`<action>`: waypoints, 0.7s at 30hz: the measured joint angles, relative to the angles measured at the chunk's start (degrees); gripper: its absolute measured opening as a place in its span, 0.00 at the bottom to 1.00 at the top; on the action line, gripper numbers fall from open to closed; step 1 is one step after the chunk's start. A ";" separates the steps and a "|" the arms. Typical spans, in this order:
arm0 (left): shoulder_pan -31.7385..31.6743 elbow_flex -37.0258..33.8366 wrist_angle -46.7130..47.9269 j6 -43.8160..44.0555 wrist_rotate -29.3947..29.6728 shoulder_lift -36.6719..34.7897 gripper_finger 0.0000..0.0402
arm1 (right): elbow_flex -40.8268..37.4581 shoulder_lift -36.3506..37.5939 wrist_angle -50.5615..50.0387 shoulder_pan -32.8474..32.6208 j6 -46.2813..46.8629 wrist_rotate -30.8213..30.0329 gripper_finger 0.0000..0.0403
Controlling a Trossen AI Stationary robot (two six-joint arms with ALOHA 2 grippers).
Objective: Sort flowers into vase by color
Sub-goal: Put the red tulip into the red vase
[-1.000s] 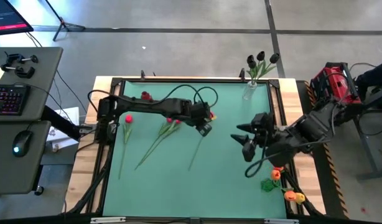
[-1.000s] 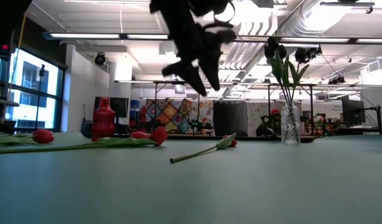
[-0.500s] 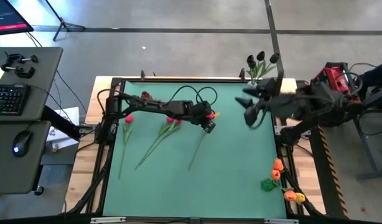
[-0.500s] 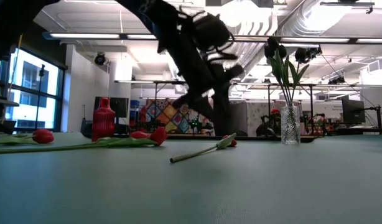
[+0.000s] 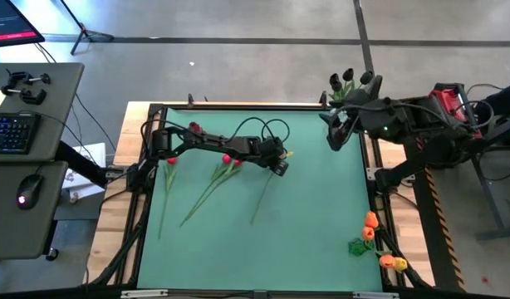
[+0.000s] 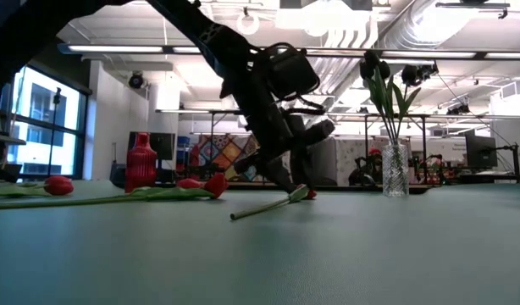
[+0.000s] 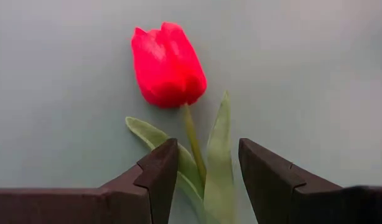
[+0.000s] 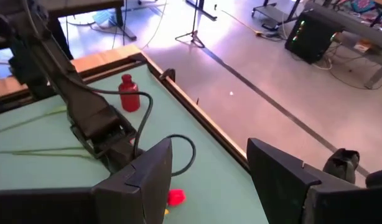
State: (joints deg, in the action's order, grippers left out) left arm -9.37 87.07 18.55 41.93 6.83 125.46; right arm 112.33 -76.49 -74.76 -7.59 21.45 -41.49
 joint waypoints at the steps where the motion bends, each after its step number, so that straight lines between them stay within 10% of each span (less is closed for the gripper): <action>1: 0.00 0.02 0.51 -0.03 1.19 -0.05 0.38 | 0.00 0.00 0.01 0.52 -0.34 0.59 0.49; 21: -2.81 -0.22 0.72 -6.09 -0.58 -2.52 0.01 | -0.04 -0.04 3.87 3.47 4.63 4.26 0.49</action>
State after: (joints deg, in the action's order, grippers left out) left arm -12.18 86.85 19.26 35.84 6.25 122.94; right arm 112.29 -76.53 -70.89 -4.12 26.08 -37.23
